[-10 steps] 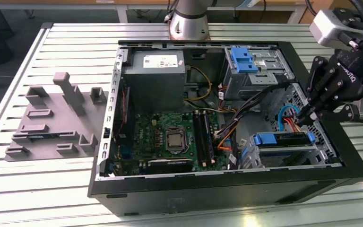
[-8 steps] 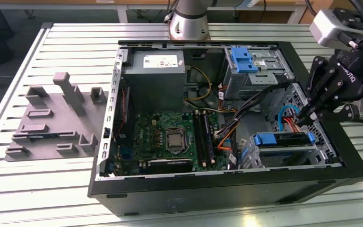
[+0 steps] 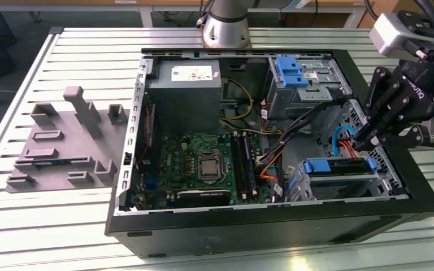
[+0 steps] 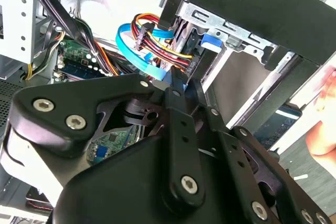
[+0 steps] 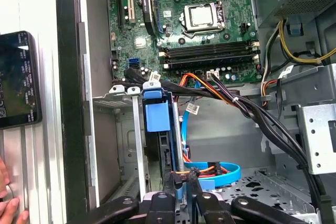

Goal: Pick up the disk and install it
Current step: 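Insert the second disk wire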

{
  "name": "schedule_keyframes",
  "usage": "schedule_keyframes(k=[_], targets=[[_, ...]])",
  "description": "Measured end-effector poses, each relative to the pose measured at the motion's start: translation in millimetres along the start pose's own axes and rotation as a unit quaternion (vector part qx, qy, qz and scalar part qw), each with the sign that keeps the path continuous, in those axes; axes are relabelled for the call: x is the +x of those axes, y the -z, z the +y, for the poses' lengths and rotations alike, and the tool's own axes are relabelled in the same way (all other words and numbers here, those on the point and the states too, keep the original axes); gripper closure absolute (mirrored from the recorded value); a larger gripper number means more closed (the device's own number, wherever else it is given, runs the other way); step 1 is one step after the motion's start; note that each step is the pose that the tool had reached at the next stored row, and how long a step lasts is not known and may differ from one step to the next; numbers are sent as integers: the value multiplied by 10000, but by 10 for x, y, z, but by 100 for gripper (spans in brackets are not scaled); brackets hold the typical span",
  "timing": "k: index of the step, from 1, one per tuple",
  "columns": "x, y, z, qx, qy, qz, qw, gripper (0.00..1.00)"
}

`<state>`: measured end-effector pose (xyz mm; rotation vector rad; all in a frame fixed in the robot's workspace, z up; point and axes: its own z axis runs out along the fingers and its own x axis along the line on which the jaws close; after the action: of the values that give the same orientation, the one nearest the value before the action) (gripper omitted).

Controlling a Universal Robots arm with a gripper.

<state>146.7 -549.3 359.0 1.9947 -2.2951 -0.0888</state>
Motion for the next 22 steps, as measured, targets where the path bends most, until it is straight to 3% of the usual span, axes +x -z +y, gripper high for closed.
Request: schedule_keyframes(k=[12, 17, 22], targets=[[6, 18, 43, 18, -1, -3, 10000, 76], [15, 11, 104, 48, -1, -7, 10000, 76], [17, 10, 116, 52, -1, -7, 10000, 76]])
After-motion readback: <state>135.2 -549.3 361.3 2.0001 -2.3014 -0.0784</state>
